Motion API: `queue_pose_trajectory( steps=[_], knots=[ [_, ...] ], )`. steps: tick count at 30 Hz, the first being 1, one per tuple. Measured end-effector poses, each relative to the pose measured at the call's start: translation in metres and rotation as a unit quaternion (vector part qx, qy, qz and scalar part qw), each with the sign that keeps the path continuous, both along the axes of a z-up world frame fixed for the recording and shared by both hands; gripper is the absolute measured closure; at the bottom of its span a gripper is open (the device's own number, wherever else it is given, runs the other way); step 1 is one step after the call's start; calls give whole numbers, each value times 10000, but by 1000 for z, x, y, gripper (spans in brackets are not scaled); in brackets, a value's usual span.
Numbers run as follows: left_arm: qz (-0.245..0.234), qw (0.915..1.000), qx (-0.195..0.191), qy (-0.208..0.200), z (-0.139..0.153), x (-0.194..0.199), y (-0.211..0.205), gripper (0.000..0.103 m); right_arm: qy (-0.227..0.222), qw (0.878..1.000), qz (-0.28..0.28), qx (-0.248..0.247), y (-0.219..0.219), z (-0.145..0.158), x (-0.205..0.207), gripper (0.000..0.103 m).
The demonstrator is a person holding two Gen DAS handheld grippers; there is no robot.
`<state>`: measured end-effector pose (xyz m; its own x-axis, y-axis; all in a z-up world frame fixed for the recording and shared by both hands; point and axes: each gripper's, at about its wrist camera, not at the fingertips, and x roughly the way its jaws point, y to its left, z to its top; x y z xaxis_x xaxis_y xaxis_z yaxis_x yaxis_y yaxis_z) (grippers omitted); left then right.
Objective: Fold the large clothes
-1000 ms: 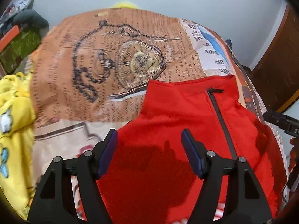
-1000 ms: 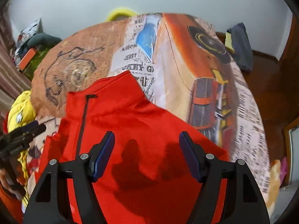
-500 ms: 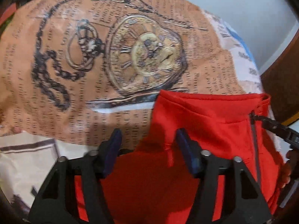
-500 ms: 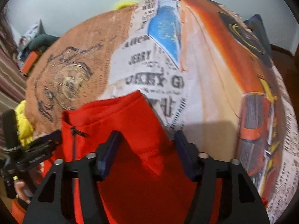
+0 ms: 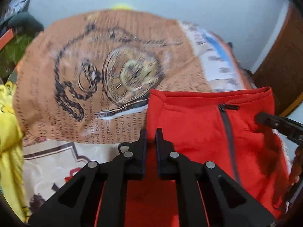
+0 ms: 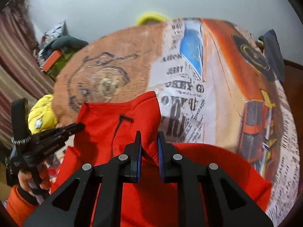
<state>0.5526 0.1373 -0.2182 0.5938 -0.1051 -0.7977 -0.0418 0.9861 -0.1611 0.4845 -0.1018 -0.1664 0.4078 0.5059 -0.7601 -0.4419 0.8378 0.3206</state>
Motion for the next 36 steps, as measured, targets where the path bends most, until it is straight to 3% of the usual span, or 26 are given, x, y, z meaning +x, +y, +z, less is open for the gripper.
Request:
queue_pose_trajectory(
  steps=[5, 7, 12, 16, 22, 31, 36],
  knots=[
    [-220, 9989, 265, -324, 50, -52, -15, 96, -343, 9992, 211, 26, -3, 39, -47, 90],
    [-220, 9987, 184, -414, 67, -82, -16, 96, -478, 9985, 269, 12, -8, 55, -72, 90],
    [-315, 9977, 296, -531, 86, -146, -25, 96, -521, 9977, 433, 38, -16, 69, -128, 90],
    [-393, 9978, 321, -421, 78, -186, -36, 96, -287, 9980, 536, 152, -28, 66, -169, 90],
    [-450, 9982, 342, -184, 56, -232, -49, 96, -83, 9973, 709, -160, -32, 49, -218, 90],
    [-753, 9948, 618, 310, 9, -281, -68, 94, 35, 9958, 609, -690, -41, 18, -255, 85],
    [-881, 9921, 725, 518, -6, -302, -67, 92, -61, 9943, 617, -863, -48, 19, -276, 81]
  ],
)
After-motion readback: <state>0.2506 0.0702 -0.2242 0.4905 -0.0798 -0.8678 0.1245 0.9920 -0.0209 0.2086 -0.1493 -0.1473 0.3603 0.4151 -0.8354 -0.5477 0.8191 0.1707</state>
